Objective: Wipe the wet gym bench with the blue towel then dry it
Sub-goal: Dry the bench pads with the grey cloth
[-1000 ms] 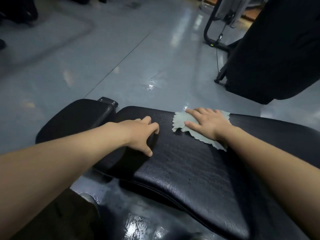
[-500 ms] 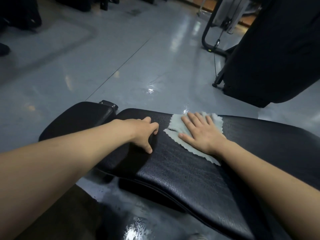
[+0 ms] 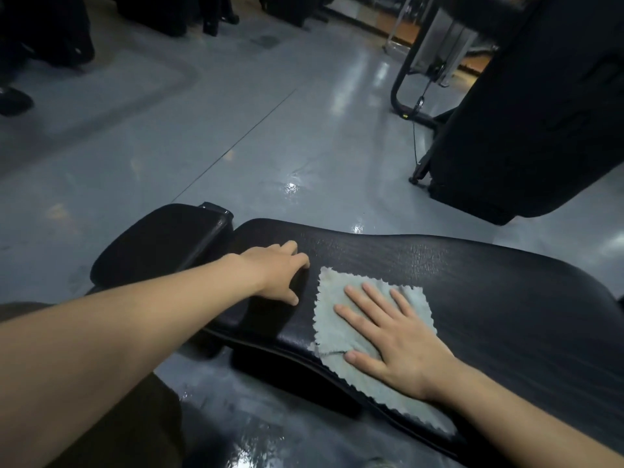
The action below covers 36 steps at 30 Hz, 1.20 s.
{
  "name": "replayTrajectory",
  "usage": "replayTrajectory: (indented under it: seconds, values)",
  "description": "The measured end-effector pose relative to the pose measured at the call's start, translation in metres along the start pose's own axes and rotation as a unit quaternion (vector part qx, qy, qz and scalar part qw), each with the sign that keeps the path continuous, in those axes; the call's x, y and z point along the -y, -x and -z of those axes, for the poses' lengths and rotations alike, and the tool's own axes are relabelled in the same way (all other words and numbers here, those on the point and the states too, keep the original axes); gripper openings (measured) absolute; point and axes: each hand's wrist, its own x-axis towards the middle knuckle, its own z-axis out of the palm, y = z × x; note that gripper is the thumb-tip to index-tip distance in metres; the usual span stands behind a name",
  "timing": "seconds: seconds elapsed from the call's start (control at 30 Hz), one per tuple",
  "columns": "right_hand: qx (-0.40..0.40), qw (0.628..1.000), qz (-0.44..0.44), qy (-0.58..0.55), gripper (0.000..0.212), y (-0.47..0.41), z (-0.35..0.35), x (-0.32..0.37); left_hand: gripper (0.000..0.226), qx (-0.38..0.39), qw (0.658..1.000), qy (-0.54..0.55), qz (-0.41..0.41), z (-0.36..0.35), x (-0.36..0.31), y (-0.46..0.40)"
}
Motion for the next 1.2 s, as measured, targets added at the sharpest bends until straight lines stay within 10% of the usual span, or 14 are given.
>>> replayTrajectory:
  seconds: [0.43, 0.87, 1.2]
  values:
    - [-0.02, 0.99, -0.13, 0.041, 0.092, -0.137, 0.02, -0.054, 0.085, 0.01, 0.999, 0.04, -0.008, -0.012, 0.076, 0.002]
    - [-0.014, 0.996, -0.091, 0.013, 0.078, -0.275, 0.022, 0.034, 0.091, 0.04, 0.997, 0.056, 0.027, -0.021, 0.106, 0.012]
    - [-0.002, 0.993, -0.118, -0.025, 0.075, -0.233, 0.024, -0.015, 0.09, 0.06, 0.997, 0.034, 0.046, -0.012, 0.096, 0.011]
